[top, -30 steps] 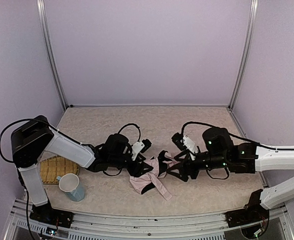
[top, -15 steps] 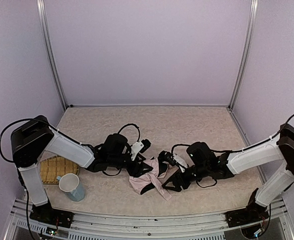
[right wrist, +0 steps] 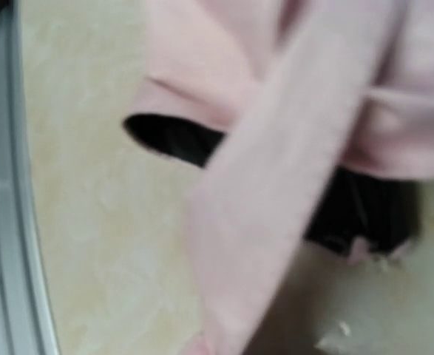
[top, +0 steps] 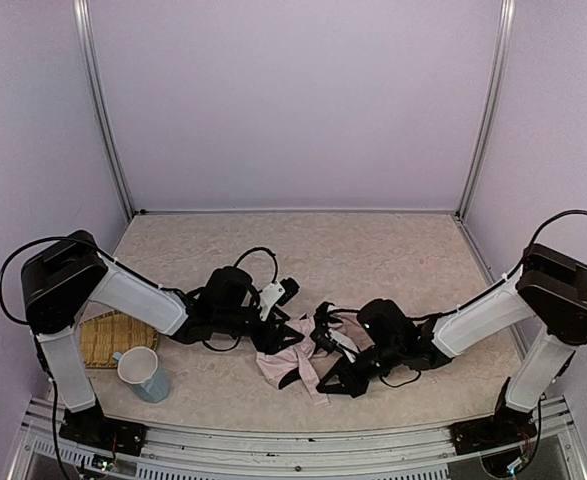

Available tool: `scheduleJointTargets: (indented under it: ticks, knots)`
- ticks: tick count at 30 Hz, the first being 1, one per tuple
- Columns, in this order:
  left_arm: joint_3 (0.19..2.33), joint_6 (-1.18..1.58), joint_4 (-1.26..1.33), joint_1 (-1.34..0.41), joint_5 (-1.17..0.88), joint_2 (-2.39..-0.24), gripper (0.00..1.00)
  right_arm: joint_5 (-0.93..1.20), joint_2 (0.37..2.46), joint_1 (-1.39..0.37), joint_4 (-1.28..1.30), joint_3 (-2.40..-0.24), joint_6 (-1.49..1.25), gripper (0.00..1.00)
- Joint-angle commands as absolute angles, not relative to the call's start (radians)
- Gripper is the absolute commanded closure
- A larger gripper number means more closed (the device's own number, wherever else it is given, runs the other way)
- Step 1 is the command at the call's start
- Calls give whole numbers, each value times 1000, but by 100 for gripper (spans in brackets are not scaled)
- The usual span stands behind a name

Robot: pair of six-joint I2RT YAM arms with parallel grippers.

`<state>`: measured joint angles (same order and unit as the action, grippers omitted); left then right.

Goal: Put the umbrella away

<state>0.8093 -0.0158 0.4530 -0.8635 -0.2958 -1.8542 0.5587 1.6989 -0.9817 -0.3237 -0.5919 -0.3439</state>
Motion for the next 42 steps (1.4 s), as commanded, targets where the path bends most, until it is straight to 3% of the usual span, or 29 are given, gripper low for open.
scheduleJointTargets:
  ticks: [1,3,7,13,20,21,24,25,34,42]
  knots:
    - [766,-37,351,-851,-291,-1864,34,557,1657,-985,-322,-598,-352,100]
    - [764,-37,356,-850,-293,-1861,34,537,1639,-984,-309,-602,-358,100]
    - [763,-37,358,-850,-296,-1861,33,510,1639,-984,-281,-618,-346,78]
    - [761,-39,358,-848,-302,-1861,33,519,1714,-985,-301,-658,-327,66]
    - [755,-37,364,-842,-306,-1858,33,576,1767,-984,-341,-657,-336,67]
    - [755,-38,366,-841,-307,-1858,33,575,1768,-985,-343,-657,-337,70]
    - [755,-38,366,-839,-308,-1858,33,576,1759,-984,-343,-658,-341,96]
    - [753,-37,365,-839,-308,-1858,32,562,1747,-983,-331,-658,-341,100]
    - [698,-99,400,-851,-359,-1785,13,10,1583,-982,137,-721,-323,100]
    - [674,-213,406,-889,-448,-1691,7,-132,1704,-1055,244,-822,-287,100]
